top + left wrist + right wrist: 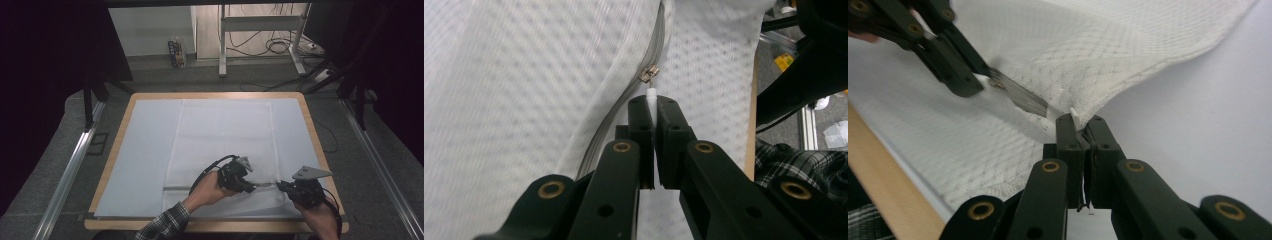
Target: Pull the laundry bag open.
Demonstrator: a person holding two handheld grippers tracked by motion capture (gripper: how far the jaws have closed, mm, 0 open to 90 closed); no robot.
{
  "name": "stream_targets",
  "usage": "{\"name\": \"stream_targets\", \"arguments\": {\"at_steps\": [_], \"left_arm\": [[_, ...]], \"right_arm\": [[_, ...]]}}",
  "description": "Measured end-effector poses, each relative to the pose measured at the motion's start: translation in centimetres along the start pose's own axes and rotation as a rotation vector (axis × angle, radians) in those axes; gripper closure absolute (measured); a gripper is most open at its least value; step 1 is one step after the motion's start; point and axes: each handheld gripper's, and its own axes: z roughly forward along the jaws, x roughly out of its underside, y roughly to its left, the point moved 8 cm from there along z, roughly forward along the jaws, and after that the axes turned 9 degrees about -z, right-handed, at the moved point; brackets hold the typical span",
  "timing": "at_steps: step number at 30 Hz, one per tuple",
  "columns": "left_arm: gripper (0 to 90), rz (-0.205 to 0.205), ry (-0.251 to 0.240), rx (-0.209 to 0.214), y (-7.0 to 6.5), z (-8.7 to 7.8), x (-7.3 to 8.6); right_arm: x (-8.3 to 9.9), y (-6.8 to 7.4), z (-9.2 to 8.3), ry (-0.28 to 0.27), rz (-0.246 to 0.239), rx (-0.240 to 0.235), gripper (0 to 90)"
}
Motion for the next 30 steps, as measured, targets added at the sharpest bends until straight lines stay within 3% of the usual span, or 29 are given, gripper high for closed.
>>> {"name": "stream_targets", "arguments": {"at_steps": [15, 30], "left_arm": [[87.9, -0.026, -0.007, -0.017, 0.3, -1.1, 2.1], [87.8, -0.074, -0.025, -0.037, 1.6, -2.7, 4.4]], "right_arm": [[0.2, 0.0, 0.1, 0.019, -0.018, 0.021, 85.8], [0.4, -0.2, 0.1, 0.027, -0.022, 0.033, 85.8]]}}
